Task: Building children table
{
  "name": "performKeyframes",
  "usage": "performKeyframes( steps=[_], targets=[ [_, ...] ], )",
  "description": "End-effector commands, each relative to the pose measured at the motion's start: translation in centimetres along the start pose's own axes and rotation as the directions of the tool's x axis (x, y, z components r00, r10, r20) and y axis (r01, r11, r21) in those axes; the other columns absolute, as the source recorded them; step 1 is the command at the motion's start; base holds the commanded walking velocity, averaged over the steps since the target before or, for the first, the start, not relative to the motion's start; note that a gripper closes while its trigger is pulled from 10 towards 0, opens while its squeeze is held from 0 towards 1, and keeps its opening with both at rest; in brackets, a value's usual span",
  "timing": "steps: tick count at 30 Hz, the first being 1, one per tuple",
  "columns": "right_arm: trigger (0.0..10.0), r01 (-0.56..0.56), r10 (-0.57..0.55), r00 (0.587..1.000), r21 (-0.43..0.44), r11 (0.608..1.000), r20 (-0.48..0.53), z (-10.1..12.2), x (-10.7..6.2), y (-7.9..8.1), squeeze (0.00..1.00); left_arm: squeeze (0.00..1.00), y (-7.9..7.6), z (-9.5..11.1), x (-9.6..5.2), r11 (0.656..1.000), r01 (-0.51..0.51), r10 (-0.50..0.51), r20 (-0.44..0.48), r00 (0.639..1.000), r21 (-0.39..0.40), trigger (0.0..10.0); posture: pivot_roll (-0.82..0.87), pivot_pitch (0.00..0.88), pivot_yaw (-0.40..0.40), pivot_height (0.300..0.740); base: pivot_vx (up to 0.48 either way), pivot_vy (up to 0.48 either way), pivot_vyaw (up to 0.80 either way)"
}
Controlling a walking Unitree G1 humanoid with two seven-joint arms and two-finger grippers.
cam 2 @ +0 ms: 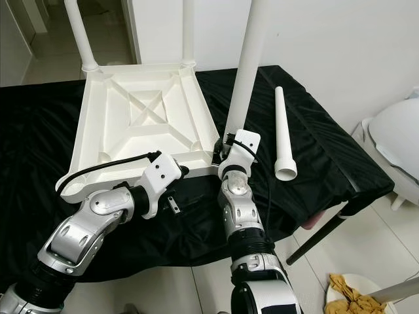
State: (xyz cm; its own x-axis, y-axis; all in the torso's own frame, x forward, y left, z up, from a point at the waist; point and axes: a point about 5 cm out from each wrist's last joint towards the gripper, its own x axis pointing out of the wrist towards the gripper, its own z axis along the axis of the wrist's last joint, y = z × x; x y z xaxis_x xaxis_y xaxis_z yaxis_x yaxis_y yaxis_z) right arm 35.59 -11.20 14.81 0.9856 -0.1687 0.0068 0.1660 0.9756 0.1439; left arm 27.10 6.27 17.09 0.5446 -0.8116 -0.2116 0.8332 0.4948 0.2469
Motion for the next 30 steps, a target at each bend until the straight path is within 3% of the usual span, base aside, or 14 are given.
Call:
performKeyframes(
  steps=[1,8,9,14,23,25,26,30],
  targets=[
    [10.0,0.013,-0.013,1.000,0.011,1.000,-0.019,-0.4,-0.2,-0.4,1.00,0.00,-0.1,0.1,-0.1,1.000,-0.001,0.001,-0.002,1.000,0.015,10.0,-0.03,0.000,-0.021,0.740,0.000,0.000,0.00],
    [10.0,-0.006,0.006,1.000,0.004,1.000,-0.001,-0.1,-0.1,-0.8,1.00,0.00,0.0,0.1,-0.2,1.000,-0.006,0.006,-0.002,1.000,0.015,10.0,-0.03,0.002,-0.023,0.740,0.000,0.000,0.00],
    [10.0,-0.038,0.038,0.999,0.011,0.999,-0.001,0.1,0.0,-0.8,0.00,0.00,0.1,0.1,-0.2,1.000,-0.010,0.010,-0.002,1.000,0.014,10.0,-0.04,0.011,-0.018,0.740,0.000,0.000,0.00],
    [10.0,-0.144,0.144,0.990,0.032,0.989,0.005,0.5,0.2,-0.9,0.00,0.00,0.4,0.1,-0.3,1.000,-0.020,0.020,-0.003,1.000,0.012,10.0,-0.04,0.024,-0.013,0.740,0.000,0.000,0.00],
    [10.0,-0.298,0.298,0.954,-0.038,0.954,-0.022,0.7,0.8,-2.0,0.00,0.00,0.5,0.2,-0.4,1.000,-0.026,0.026,-0.001,1.000,0.012,10.0,-0.04,0.029,-0.008,0.740,0.000,0.000,0.00],
    [10.0,-0.343,0.342,0.939,-0.058,0.937,-0.035,0.7,0.9,-2.4,0.00,0.00,0.6,0.2,-0.4,1.000,-0.026,0.027,-0.002,1.000,0.013,10.0,-0.04,0.029,-0.004,0.740,0.000,0.000,0.00],
    [10.0,-0.422,0.418,0.906,-0.080,0.903,-0.061,0.7,1.2,-3.3,0.00,0.00,0.7,0.2,-0.4,1.000,-0.027,0.027,-0.004,1.000,0.015,10.0,-0.04,0.028,-0.003,0.740,0.000,0.000,0.00],
    [10.0,-0.488,0.484,0.873,-0.105,0.866,-0.064,0.9,1.4,-3.9,0.00,0.00,0.7,0.2,-0.5,1.000,-0.027,0.028,-0.005,1.000,0.015,10.0,-0.04,0.029,0.000,0.740,0.000,0.000,0.00]
  ],
)
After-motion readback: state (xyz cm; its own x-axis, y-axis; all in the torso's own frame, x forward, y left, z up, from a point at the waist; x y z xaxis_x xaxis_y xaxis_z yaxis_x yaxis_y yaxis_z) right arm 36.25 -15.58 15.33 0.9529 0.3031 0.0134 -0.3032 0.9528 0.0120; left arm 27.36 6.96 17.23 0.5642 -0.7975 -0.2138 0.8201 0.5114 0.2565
